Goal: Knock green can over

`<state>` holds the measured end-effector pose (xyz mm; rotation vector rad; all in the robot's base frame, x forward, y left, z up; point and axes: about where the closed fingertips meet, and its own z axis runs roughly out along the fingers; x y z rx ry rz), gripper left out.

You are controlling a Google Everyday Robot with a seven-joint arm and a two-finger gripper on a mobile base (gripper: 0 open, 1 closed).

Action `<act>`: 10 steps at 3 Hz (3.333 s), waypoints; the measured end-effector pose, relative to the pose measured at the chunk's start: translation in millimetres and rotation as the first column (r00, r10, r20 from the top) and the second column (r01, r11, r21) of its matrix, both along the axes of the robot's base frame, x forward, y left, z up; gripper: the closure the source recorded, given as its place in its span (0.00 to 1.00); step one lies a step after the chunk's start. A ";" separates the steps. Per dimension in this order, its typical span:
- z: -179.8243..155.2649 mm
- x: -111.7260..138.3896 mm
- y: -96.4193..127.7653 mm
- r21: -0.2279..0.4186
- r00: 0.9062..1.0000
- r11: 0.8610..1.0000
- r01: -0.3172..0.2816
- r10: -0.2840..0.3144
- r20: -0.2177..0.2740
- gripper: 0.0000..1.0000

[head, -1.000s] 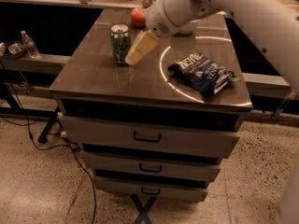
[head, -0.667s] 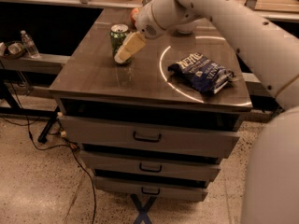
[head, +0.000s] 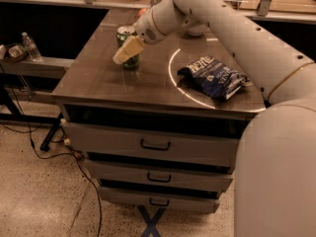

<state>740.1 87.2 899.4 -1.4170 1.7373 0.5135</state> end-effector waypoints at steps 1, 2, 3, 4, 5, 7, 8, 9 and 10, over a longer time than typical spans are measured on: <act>-1.7 6.0 -0.3 0.013 1.000 1.000 0.024 -0.024 -0.020 0.41; 6.7 9.6 -11.5 0.020 0.998 0.998 0.062 -0.061 -0.027 0.64; 28.1 10.2 -41.1 -0.018 0.993 0.993 0.116 -0.116 0.004 0.87; 61.0 -0.6 -84.0 -0.221 0.981 0.958 0.184 -0.166 0.096 1.00; 71.5 -14.1 -113.1 -0.466 0.973 0.858 0.214 -0.147 0.175 1.00; 45.8 -26.2 -101.3 -0.704 0.986 0.698 0.134 -0.019 0.168 1.00; 5.8 -21.7 -73.5 -0.733 0.996 0.680 -0.003 0.066 0.058 0.77; -40.3 -14.4 -45.2 -0.702 0.990 0.699 -0.136 0.119 -0.074 0.46; -65.7 -11.4 -32.7 -0.679 0.980 0.706 -0.200 0.140 -0.143 0.23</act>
Offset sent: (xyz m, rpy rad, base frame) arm 0.0148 -0.0318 0.0227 0.0325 0.0268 -0.1178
